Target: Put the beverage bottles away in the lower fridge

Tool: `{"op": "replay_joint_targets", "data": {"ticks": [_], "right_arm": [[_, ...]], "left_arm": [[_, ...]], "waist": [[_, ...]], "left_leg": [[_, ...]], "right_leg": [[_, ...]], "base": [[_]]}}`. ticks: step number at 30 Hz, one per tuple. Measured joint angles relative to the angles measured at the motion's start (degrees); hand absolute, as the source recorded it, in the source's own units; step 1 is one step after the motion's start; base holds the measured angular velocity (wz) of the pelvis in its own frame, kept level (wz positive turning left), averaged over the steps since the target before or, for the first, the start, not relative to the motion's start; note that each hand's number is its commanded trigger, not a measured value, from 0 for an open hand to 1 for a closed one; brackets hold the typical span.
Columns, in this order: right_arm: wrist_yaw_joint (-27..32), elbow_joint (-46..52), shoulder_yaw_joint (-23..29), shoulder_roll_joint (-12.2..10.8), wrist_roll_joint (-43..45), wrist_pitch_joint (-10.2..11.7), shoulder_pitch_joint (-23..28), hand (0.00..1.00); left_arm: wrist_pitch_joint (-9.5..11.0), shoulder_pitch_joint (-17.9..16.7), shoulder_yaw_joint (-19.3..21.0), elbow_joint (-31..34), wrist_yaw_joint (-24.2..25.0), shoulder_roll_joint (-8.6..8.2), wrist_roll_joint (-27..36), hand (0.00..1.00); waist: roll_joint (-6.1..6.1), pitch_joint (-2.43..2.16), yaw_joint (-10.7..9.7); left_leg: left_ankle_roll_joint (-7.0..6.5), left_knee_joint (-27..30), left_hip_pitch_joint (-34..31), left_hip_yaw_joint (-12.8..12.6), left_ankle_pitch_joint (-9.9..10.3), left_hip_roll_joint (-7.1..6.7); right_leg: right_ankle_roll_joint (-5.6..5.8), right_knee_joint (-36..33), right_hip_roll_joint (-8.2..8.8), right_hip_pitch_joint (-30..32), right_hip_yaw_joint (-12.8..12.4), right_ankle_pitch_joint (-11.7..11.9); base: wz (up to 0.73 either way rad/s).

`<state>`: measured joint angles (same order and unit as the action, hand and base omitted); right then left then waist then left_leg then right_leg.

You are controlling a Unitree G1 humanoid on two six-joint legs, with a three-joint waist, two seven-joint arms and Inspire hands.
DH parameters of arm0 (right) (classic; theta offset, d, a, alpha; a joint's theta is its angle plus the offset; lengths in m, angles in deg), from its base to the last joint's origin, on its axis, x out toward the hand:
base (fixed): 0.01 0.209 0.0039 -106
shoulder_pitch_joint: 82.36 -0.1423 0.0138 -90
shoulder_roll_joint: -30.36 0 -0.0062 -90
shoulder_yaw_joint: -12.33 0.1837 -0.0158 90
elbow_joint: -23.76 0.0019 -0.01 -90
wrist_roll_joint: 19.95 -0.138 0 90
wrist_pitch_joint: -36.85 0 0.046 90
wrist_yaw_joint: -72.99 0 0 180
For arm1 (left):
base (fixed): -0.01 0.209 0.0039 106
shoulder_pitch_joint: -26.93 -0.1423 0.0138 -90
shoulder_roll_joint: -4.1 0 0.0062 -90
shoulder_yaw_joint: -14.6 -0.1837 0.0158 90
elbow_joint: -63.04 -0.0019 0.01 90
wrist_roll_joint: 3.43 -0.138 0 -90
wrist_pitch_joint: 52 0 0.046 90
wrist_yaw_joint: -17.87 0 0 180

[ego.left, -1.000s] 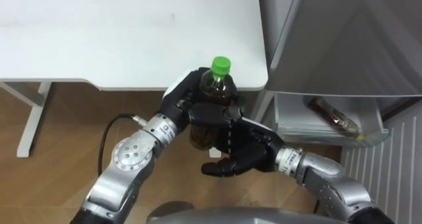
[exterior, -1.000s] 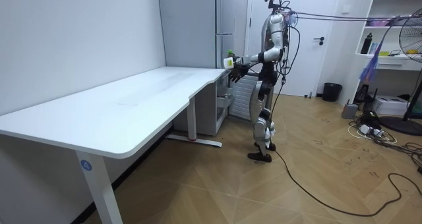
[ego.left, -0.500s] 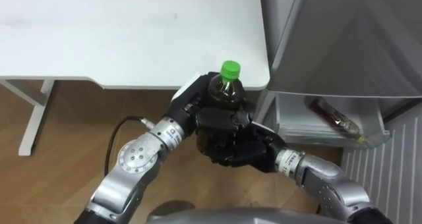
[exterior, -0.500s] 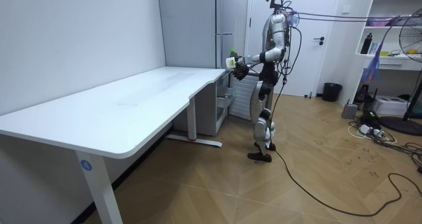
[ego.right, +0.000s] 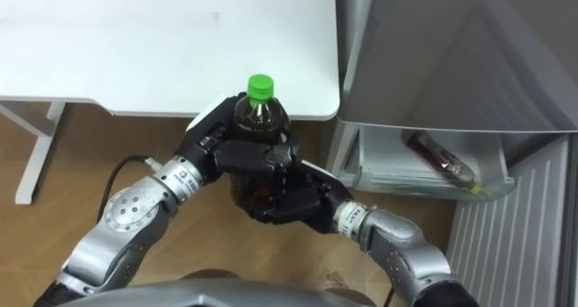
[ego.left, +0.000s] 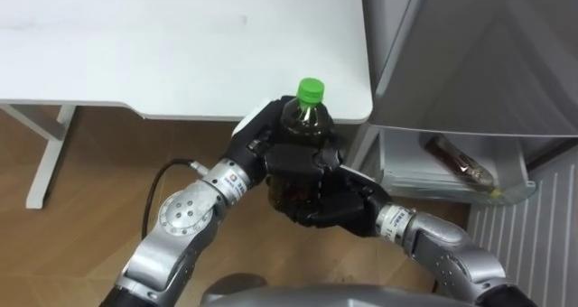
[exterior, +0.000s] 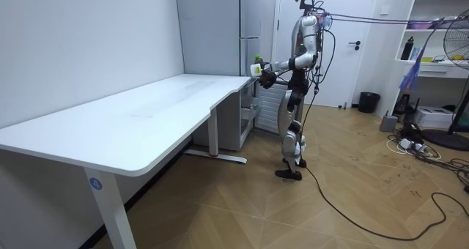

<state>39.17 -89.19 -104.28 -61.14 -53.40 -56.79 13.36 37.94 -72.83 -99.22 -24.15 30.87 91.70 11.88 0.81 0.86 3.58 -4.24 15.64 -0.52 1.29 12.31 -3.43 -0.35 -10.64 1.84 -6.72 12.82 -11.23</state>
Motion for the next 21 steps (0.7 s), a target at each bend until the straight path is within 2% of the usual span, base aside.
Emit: {"op": "replay_joint_targets", "data": {"ticks": [6, 12, 21], "right_arm": [[-0.1, 0.0, -0.6, 0.0, -0.9, -0.2, 0.0, 1.0], [-0.6, 0.0, -2.1, 0.0, -4.8, -1.4, 0.0, 1.0], [-1.8, 0.0, -2.6, 0.0, -5.1, -1.4, 0.0, 1.0]], "left_arm": [[0.0, 0.1, 0.1, 0.0, 0.0, 0.0, 0.3, 0.0], [0.5, 0.2, 0.1, 0.1, 0.0, -0.14, 0.7, 0.0], [0.5, 0.2, 0.6, 0.1, 0.0, -0.81, 0.8, 0.0]], "waist": [[0.0, -0.01, -0.1], [0.0, -0.01, -0.1], [-0.01, 0.0, -0.1]], "left_leg": [[0.0, 0.0, 0.0, 0.0, 0.0, 0.0], [0.0, 0.1, 0.0, 0.0, 0.0, 0.0], [0.0, 0.1, 0.0, 0.1, 0.0, 0.0]], "right_leg": [[0.0, 0.0, -0.02, 0.0, 0.0, 0.0], [0.0, 0.0, -0.01, -0.1, 0.0, 0.0], [0.0, 0.0, -0.02, -0.1, 0.0, 0.0]], "base": [[0.0], [0.0], [0.0]]}}
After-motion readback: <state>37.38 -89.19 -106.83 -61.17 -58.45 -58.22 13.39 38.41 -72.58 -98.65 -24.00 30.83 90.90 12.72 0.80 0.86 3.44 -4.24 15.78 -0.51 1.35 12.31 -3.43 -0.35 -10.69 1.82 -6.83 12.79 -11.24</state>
